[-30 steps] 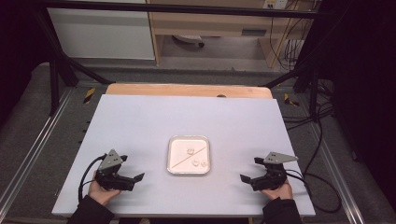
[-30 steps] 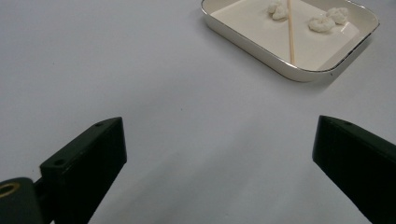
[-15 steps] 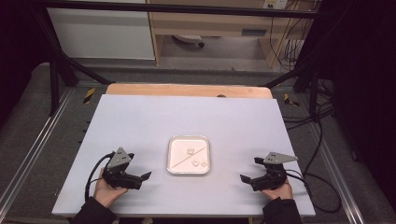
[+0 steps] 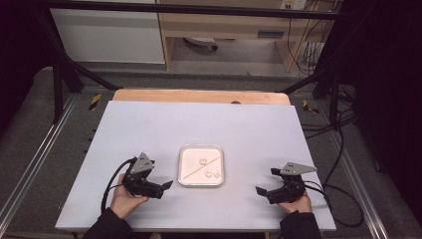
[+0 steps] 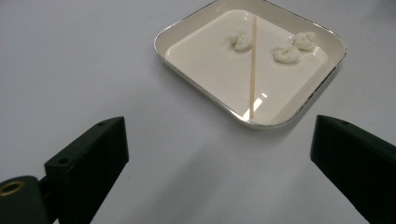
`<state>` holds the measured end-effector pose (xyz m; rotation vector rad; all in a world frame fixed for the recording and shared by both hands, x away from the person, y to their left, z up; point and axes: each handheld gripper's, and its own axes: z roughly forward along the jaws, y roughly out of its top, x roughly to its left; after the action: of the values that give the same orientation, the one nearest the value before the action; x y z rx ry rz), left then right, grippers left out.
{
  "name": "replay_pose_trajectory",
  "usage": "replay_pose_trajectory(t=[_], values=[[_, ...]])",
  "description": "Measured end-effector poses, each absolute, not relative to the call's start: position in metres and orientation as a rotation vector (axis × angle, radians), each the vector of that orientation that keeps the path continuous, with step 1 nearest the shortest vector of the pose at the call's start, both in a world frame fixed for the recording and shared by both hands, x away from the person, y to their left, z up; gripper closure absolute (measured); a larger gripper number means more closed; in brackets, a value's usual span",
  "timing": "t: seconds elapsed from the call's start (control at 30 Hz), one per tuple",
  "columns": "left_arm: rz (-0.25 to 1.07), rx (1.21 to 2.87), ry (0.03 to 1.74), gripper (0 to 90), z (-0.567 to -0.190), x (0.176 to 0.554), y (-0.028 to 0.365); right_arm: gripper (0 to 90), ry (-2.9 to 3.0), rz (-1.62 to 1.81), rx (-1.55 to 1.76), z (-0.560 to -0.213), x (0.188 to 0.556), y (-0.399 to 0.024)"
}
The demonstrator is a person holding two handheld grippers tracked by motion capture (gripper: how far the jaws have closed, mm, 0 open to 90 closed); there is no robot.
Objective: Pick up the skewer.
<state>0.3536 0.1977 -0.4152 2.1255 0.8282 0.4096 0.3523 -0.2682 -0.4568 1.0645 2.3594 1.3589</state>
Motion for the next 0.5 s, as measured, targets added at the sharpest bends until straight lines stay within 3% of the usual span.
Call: replay_pose_trajectory(t=[0.5], values=[[0.385, 2.225, 0.806, 12.7, -0.418, 0.375, 0.147, 1.1, 2.366, 1.353, 1.061, -0.457, 0.352, -0.268]])
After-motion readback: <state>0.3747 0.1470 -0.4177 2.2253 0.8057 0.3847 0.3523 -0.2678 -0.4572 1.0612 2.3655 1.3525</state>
